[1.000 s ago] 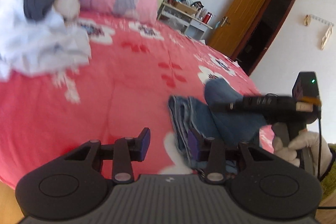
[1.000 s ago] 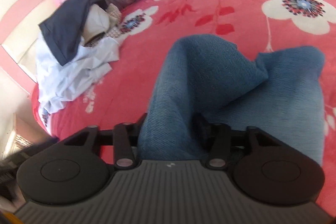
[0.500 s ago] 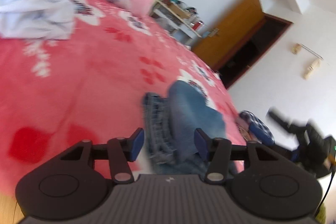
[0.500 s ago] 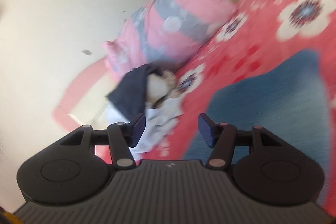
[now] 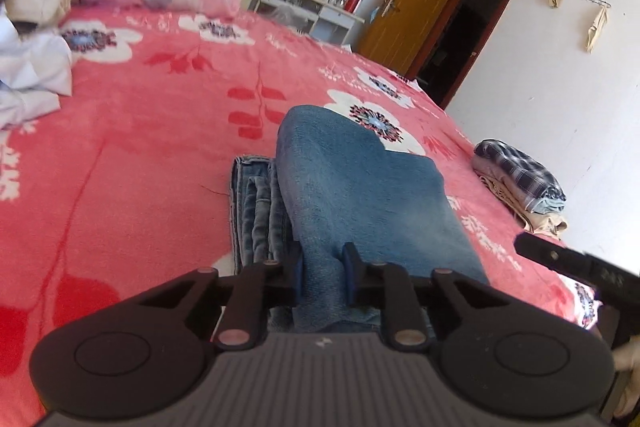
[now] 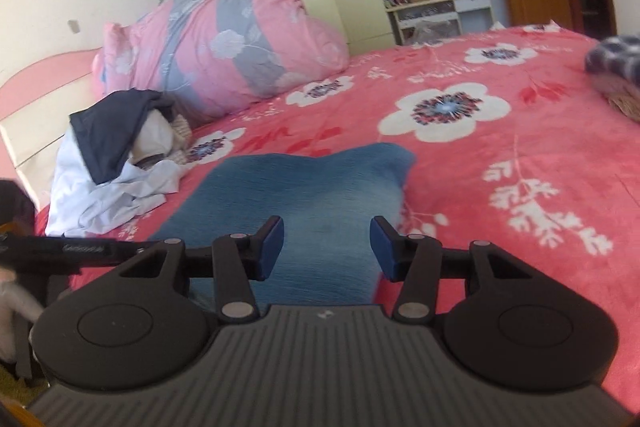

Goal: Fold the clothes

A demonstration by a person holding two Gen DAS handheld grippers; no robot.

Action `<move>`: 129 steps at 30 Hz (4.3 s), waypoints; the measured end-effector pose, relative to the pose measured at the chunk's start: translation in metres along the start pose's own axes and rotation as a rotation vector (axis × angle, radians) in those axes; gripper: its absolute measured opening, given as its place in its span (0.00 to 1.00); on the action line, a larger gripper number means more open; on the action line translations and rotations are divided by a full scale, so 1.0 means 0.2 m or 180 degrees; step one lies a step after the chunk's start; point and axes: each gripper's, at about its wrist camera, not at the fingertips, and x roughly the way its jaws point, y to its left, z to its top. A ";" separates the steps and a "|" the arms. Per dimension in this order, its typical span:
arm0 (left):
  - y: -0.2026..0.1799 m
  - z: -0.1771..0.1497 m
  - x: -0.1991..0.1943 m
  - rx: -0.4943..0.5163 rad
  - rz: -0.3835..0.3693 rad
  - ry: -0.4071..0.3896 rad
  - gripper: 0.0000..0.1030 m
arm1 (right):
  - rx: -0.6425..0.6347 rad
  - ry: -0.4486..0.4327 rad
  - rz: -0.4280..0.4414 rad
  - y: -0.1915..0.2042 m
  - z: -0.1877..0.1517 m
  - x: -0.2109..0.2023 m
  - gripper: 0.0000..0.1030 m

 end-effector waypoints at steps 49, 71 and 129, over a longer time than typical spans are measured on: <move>-0.55 0.47 1.20 0.1115 -0.0097 0.1198 0.49 | -0.0949 -0.0144 0.0967 0.08 -0.29 0.28 0.24; -0.28 0.54 1.36 -0.0398 -0.0104 0.0834 0.15 | -0.0865 -0.0153 0.0978 0.06 -0.33 0.27 0.24; -0.37 -0.08 0.11 0.0704 0.0889 -0.0019 0.77 | -0.0847 0.0609 0.0006 0.11 -0.12 0.30 0.25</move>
